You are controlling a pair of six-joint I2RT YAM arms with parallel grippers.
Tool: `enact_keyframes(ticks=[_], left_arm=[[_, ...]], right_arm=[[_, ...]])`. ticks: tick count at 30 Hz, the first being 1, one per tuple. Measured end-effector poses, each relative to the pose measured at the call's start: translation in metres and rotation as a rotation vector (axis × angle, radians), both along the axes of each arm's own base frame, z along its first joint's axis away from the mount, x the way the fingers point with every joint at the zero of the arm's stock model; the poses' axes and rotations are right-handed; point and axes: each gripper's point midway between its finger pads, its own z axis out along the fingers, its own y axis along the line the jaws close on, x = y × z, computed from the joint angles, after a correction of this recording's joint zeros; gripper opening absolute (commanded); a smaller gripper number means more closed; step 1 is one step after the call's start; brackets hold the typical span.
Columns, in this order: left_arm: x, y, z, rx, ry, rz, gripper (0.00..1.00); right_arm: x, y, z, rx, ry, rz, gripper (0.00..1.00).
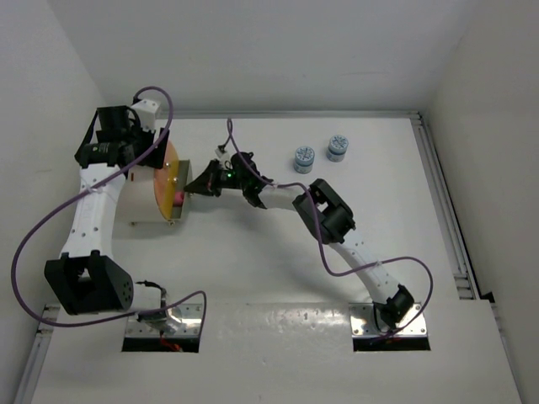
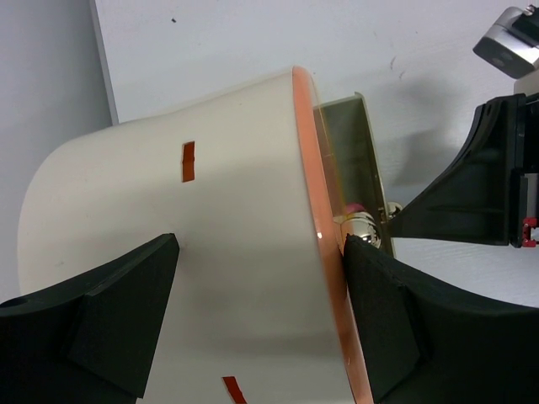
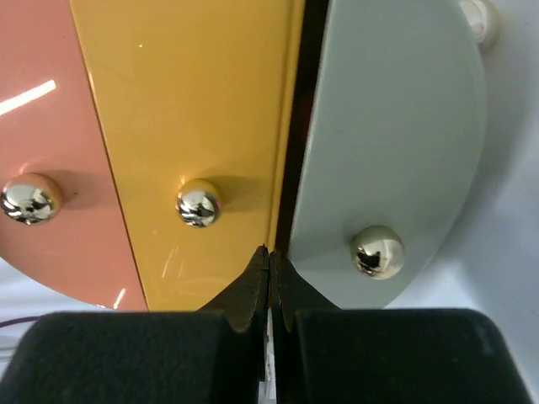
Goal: Sort the stationery into containers
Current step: Close the drawer in the storage box.
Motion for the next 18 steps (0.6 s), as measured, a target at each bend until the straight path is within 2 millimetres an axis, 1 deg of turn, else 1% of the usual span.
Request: enact_keyframes(ticks=[3,8,11,14,18], left_arm=[[0.001,0.0,-0.001,0.0,-0.001,-0.001,0.84],[0.004,0.001,-0.001,0.0,-0.005,-0.001,0.84],[0.004,0.001,-0.001,0.001,-0.005,-0.004,0.85],[0.005,0.001,-0.001,0.002,-0.005,-0.006,0.84],[0.005,0.001,-0.001,-0.002,-0.008,-0.008,0.84]], right_arm=[[-0.003,-0.003,-0.01,-0.008,0.021,-0.004,0.0],[-0.014,-0.018,-0.048,-0.081,0.105,-0.017,0.0],[-0.018,-0.022,-0.06,-0.111,0.136,-0.022,0.0],[-0.015,-0.019,-0.054,-0.099,0.125,-0.023,0.0],[-0.008,-0.012,-0.035,-0.064,0.093,-0.023,0.0]])
